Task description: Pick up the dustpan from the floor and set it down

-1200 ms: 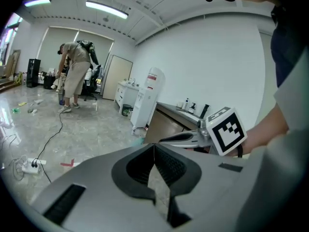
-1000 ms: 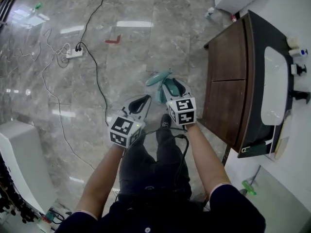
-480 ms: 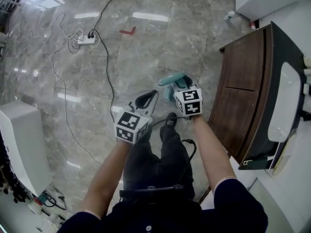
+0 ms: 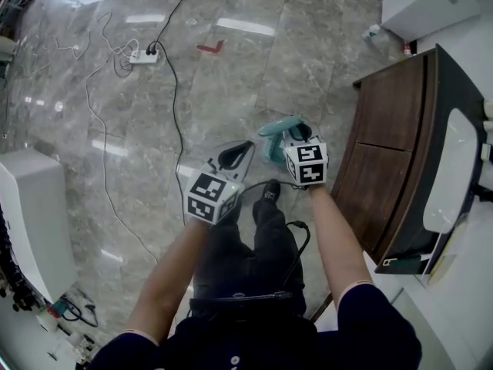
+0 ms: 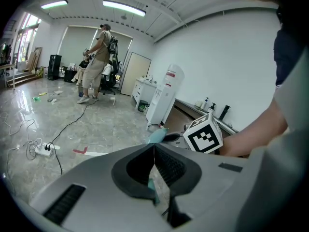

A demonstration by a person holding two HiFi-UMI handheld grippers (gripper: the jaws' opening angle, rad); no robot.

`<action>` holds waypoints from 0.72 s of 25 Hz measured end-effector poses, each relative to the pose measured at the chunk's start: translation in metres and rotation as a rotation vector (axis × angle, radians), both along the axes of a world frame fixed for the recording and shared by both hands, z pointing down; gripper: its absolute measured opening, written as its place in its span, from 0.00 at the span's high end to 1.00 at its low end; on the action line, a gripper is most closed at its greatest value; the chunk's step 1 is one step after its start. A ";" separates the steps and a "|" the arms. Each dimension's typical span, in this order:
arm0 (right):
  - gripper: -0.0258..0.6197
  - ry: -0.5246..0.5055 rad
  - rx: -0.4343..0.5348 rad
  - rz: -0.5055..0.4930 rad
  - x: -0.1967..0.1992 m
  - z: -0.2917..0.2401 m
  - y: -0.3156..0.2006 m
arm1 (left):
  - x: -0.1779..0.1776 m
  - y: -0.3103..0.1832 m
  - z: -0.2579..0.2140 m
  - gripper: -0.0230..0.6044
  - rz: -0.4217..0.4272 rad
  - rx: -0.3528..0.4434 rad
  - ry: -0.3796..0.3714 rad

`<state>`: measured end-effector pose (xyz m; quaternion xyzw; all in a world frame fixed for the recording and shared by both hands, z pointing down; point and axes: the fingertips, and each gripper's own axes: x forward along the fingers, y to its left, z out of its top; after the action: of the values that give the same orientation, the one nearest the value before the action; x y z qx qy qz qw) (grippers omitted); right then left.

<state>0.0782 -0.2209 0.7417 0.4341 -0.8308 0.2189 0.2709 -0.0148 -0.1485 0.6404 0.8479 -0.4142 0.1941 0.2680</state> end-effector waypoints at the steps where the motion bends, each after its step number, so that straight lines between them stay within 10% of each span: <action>1: 0.82 0.004 0.002 0.001 0.002 -0.001 0.002 | 0.000 0.000 -0.001 0.94 0.002 0.002 -0.001; 18: 0.82 -0.086 0.170 0.058 0.002 -0.154 0.024 | -0.017 0.014 -0.096 0.94 -0.007 0.119 0.065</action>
<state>0.0806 -0.1966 0.5873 0.4695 -0.8444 0.1735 0.1908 -0.0320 -0.1349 0.5443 0.8667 -0.4192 0.1406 0.2309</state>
